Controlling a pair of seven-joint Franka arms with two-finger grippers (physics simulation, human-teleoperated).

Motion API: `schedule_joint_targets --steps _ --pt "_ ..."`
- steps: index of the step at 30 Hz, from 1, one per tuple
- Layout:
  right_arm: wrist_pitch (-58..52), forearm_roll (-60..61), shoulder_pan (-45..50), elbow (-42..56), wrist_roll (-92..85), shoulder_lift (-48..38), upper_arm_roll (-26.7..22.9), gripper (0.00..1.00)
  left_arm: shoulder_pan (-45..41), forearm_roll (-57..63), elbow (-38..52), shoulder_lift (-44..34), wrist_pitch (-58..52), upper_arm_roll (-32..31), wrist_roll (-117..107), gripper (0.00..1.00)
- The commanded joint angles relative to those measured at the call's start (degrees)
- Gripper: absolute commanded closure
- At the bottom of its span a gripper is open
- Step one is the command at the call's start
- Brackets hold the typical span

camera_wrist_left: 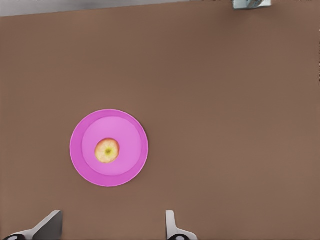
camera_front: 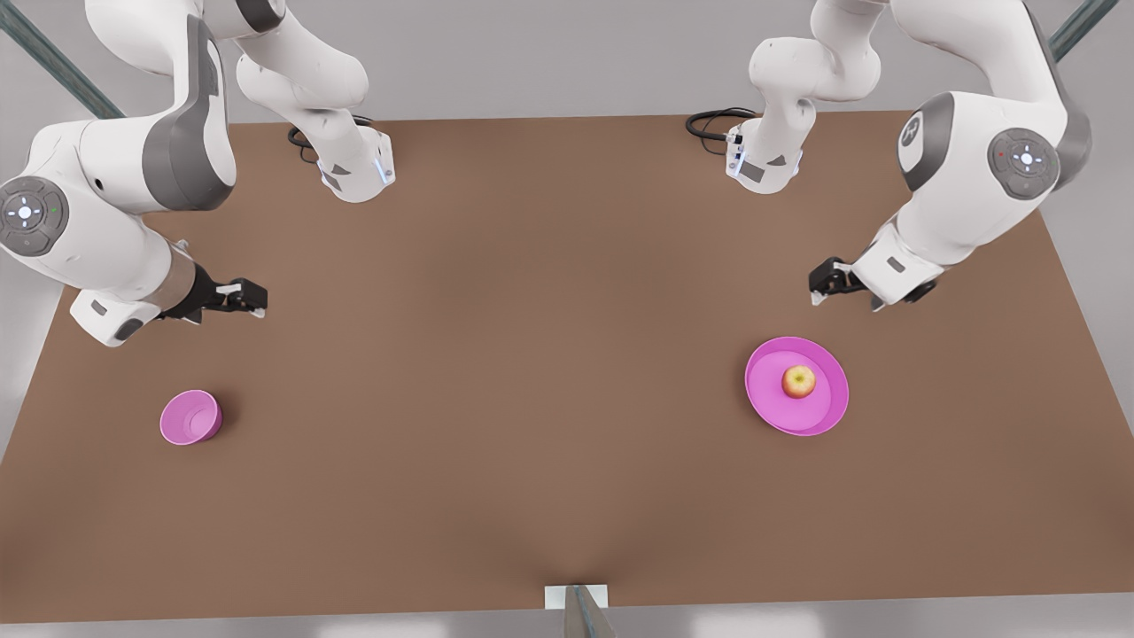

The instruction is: Use the left arm to pick up the apple from the plate, transfer it to the gripper of the right arm, and then use the right arm to place it into the bowl

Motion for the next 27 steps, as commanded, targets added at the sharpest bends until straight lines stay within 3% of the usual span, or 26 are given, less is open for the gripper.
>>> schedule_joint_targets --steps 1,3,6,9,14,27 --pt "0.5 -0.1 0.0 0.0 -0.2 -0.1 0.0 0.00 0.3 0.4 0.0 0.0 2.3 0.0 4.2 0.00" --pt "0.5 0.0 0.0 0.0 -0.5 0.0 0.0 0.00 0.5 0.1 -2.2 1.4 8.0 0.0 4.0 0.00" --pt "0.5 0.0 0.0 0.0 -0.6 0.0 0.0 0.00 2.1 0.0 -14.6 4.3 26.6 0.3 3.9 0.00" --pt "0.6 0.0 0.0 0.0 -0.5 0.1 0.0 0.00 3.4 -0.3 -18.7 6.8 34.8 0.4 4.0 0.00" --pt "3.0 0.1 -0.9 -0.1 0.0 1.5 0.2 0.00 3.8 -0.3 -24.8 9.4 41.3 2.4 4.2 0.00" --pt "4.2 0.1 -1.1 0.0 -0.5 1.8 0.2 0.00 4.8 -1.2 -27.5 20.1 45.1 2.4 4.1 0.00"
